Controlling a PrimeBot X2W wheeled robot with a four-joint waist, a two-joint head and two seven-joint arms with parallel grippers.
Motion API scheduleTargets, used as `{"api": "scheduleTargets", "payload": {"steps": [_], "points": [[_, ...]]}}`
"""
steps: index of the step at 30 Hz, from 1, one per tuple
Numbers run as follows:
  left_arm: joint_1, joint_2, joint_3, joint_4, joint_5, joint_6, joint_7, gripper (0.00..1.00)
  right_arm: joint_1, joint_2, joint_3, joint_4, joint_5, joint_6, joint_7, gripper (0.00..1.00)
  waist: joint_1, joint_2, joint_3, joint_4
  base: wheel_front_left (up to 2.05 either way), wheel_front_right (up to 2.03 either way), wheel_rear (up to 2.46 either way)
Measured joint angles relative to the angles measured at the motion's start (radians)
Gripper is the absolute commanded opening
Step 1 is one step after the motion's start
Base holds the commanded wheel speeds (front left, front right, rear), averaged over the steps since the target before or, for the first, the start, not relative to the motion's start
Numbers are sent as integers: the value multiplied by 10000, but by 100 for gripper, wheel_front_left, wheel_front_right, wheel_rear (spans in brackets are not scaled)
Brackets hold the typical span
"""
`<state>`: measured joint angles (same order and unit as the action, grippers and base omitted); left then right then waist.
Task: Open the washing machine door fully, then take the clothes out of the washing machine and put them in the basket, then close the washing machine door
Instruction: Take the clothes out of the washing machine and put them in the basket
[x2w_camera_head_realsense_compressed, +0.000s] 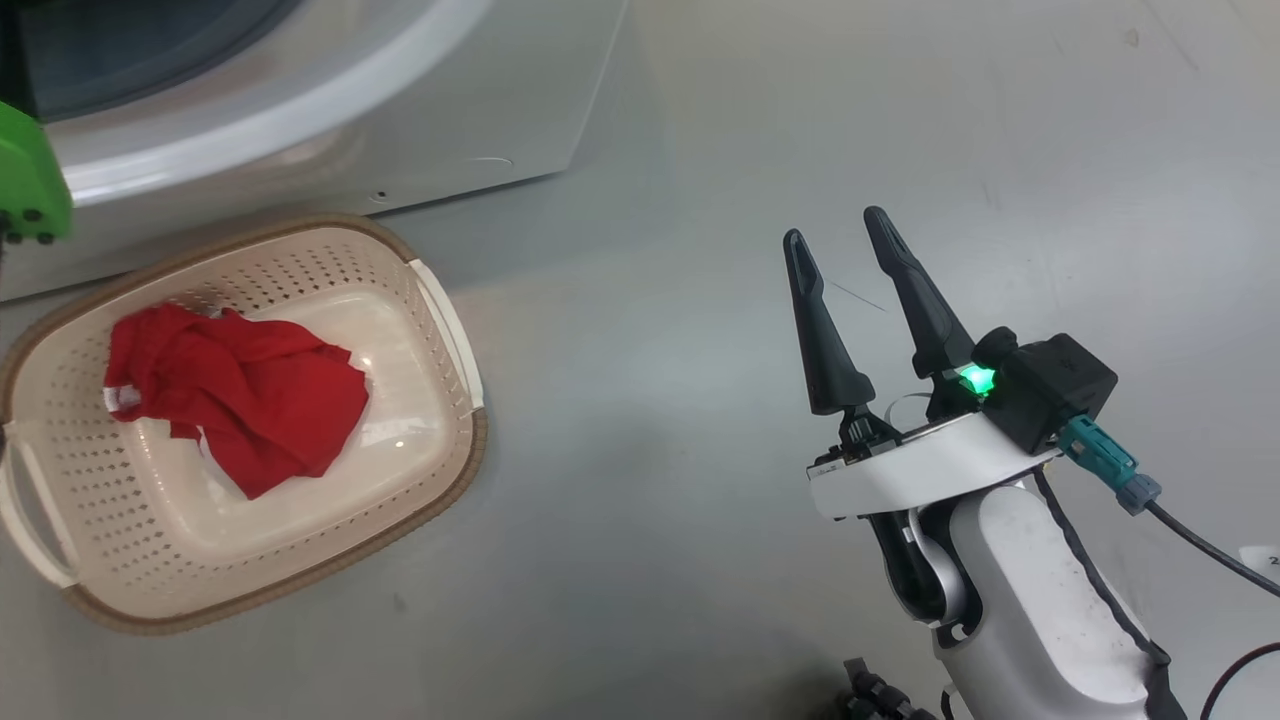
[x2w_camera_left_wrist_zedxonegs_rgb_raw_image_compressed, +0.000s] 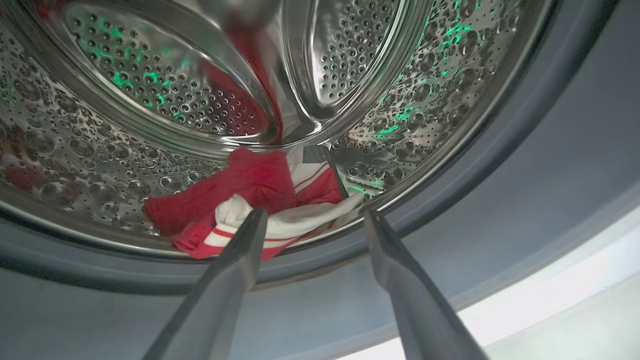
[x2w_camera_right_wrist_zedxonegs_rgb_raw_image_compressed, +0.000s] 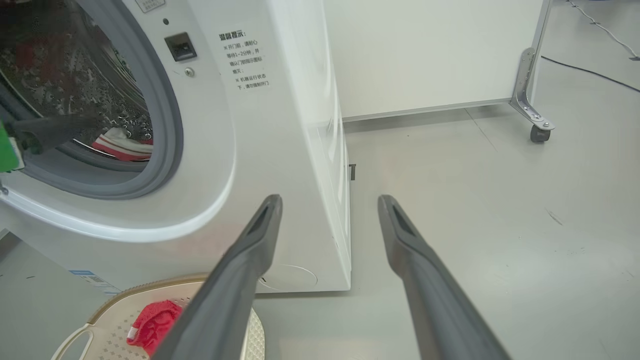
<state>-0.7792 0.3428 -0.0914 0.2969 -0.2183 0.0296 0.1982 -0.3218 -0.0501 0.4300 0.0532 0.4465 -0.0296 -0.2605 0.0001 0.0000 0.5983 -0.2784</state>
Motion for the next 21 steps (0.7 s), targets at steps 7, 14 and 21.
{"api": "scheduleTargets", "payload": {"steps": [7, 14, 21], "points": [[-988, 782, 111, 539, 219, -215, 767, 100, -293, 2, 267, -38, 349, -98, 0, 100, 0, 0, 595, -619, 0, 0, 0], [-1627, 1488, 198, 1116, 364, -372, 1383, 100, -507, 6, 424, -79, 564, -194, 0, 100, 0, 0, 1005, -1126, 0, 0, 0], [-2321, 1889, 303, 1645, 395, -629, 1981, 100, -601, 15, 541, -100, 652, -278, 0, 100, 0, 0, 1218, -1406, 0, 0, 0]]}}
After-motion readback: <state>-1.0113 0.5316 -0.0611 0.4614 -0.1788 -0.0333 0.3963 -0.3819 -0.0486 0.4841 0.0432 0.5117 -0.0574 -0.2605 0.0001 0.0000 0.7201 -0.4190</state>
